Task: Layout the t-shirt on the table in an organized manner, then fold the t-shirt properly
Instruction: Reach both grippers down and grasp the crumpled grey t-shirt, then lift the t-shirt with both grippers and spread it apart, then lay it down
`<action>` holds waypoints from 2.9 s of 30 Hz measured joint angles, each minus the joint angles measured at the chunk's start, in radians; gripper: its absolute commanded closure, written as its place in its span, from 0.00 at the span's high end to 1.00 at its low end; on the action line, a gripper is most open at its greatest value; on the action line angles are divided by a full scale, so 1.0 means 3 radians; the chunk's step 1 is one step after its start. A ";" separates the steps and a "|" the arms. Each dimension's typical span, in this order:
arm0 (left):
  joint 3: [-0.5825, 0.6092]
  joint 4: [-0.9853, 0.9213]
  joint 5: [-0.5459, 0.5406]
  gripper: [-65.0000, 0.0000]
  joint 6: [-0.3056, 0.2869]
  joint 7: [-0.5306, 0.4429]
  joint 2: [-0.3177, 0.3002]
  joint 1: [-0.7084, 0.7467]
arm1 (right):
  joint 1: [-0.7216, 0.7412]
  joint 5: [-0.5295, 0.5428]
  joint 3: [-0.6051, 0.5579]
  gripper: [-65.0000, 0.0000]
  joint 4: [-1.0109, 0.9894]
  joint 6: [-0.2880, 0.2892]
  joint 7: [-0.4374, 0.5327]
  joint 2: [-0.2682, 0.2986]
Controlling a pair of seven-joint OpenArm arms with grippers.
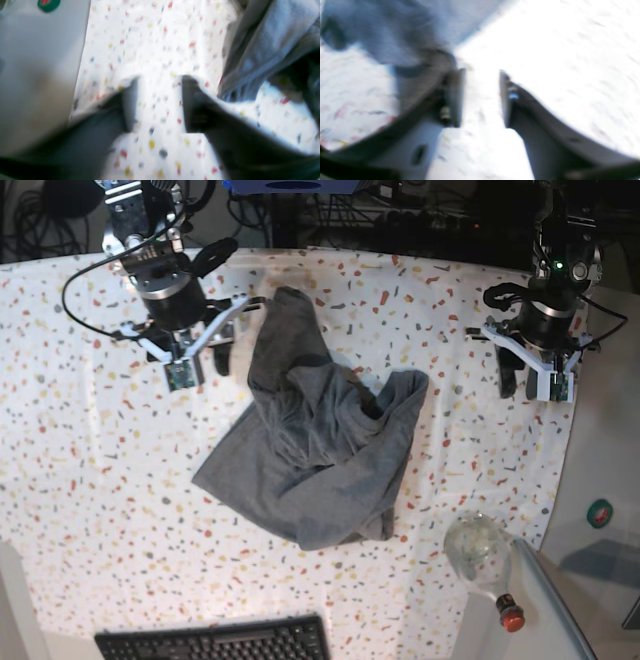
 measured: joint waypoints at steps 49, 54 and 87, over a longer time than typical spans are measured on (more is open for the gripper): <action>0.0207 -0.0785 0.0061 0.00 -0.0886 0.0877 0.0713 -0.1761 | 0.1240 0.0065 -0.0659 0.00 -0.0529 -0.0865 -0.0418 0.0755; 0.0225 -0.1198 0.0037 0.00 -0.0886 0.0884 0.1170 -0.2636 | 0.1965 0.0057 0.0247 0.00 -0.0570 -0.0031 -0.0717 0.0853; 0.0219 -0.0285 -0.0430 0.00 -0.0874 0.1190 0.0820 -0.0520 | 0.0412 0.0038 0.1740 0.00 -0.0587 0.0662 -0.0509 0.0125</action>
